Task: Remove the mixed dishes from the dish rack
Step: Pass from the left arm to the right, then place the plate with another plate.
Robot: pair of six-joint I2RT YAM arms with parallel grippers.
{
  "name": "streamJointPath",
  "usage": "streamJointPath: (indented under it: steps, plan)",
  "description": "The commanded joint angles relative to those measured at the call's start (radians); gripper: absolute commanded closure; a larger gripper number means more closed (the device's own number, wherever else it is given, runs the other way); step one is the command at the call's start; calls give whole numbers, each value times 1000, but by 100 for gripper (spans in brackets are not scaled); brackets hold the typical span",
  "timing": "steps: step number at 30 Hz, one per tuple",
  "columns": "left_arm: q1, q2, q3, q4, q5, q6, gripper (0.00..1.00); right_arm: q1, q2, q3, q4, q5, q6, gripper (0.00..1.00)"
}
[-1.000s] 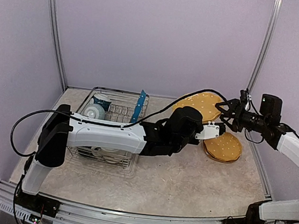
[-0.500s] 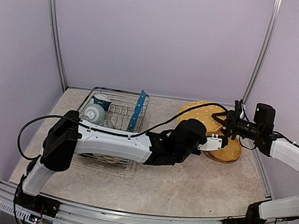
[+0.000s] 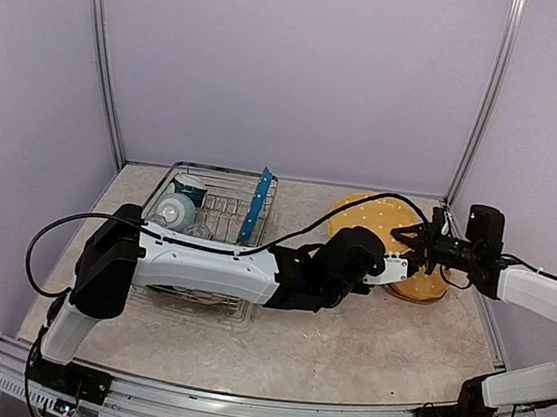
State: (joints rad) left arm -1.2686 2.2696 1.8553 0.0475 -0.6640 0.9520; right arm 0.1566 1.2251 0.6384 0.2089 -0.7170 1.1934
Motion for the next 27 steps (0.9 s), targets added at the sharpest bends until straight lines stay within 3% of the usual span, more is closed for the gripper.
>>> streamJointPath:
  steps: [1, 6, 13, 21, 27]
  plan:
    - [14, -155, 25, -154, 20, -313, 26, -32, -50, 7, 190, 11, -49, 100]
    - [31, -248, -2, -332, 127, -508, 3, -93, -44, 9, 197, -20, -69, 100]
    - [136, -461, -12, -559, 436, -835, 1, -297, -93, -16, -32, -29, -286, 100]
    - [465, -708, -50, -693, 842, -1197, 1, -494, -79, -44, -213, -65, -489, 100]
    - [794, -809, -136, -703, 1194, -1413, 1, -513, 12, -29, -240, -100, -540, 100]
